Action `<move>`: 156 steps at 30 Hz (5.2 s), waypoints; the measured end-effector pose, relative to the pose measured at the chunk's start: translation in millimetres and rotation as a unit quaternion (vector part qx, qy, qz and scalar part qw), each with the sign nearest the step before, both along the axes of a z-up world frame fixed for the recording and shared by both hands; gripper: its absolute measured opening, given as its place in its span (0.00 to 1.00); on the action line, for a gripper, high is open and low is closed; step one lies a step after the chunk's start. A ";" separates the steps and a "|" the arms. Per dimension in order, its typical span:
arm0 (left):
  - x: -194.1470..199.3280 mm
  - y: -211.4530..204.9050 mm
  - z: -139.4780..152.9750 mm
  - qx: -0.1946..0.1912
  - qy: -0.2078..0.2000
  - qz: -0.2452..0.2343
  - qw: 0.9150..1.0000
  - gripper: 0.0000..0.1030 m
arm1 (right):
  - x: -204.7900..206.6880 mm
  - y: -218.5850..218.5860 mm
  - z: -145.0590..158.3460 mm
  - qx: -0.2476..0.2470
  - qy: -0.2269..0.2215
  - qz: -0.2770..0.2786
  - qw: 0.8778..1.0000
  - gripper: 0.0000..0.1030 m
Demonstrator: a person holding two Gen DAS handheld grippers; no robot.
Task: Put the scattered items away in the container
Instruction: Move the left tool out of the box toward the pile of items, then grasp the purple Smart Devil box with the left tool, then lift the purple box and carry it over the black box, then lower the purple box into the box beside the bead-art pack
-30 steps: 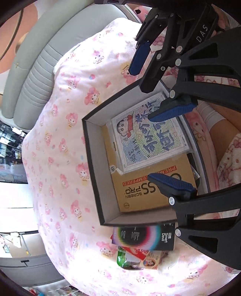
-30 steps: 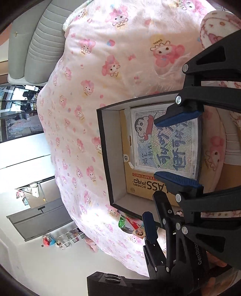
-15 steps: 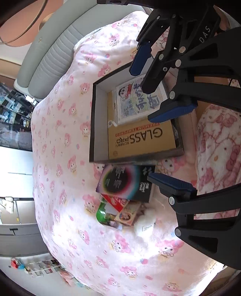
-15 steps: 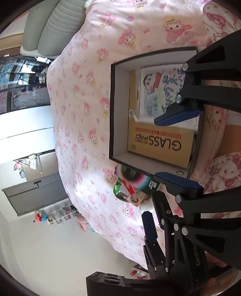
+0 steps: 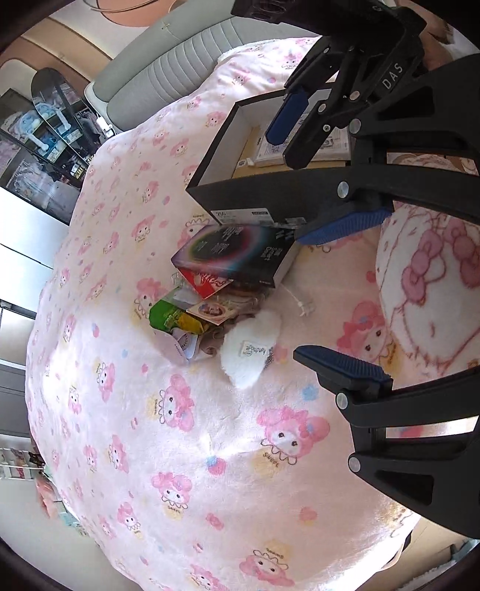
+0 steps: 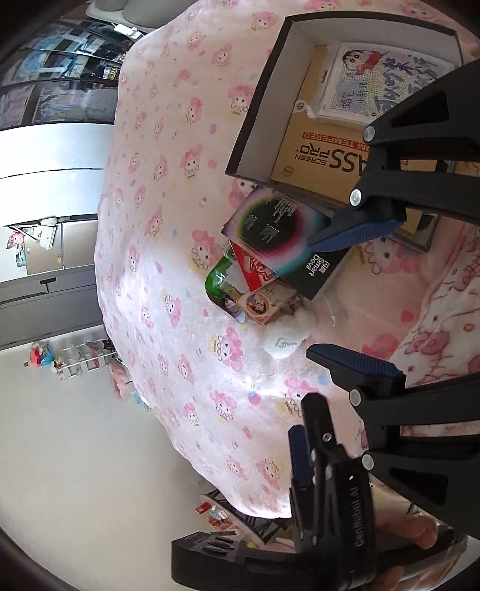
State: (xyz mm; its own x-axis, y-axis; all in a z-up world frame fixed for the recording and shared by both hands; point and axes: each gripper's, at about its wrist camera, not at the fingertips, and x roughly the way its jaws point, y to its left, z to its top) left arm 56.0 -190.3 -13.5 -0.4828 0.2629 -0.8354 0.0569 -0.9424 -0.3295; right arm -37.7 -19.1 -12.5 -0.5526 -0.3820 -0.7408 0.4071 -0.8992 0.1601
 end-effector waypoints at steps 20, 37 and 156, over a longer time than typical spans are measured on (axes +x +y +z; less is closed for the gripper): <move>-148.5 47.2 -110.7 0.029 -0.178 -0.137 0.974 0.53 | -93.7 18.7 -62.5 -0.010 -0.080 -0.069 0.994 0.43; -151.4 65.9 -101.0 0.097 -0.183 -0.170 0.963 0.20 | -92.7 28.4 -64.9 -0.044 -0.098 -0.049 0.993 0.43; -121.8 262.4 -82.0 0.041 -0.113 -0.253 0.960 0.44 | -92.2 233.1 -104.8 -0.057 -0.181 -0.152 0.970 0.45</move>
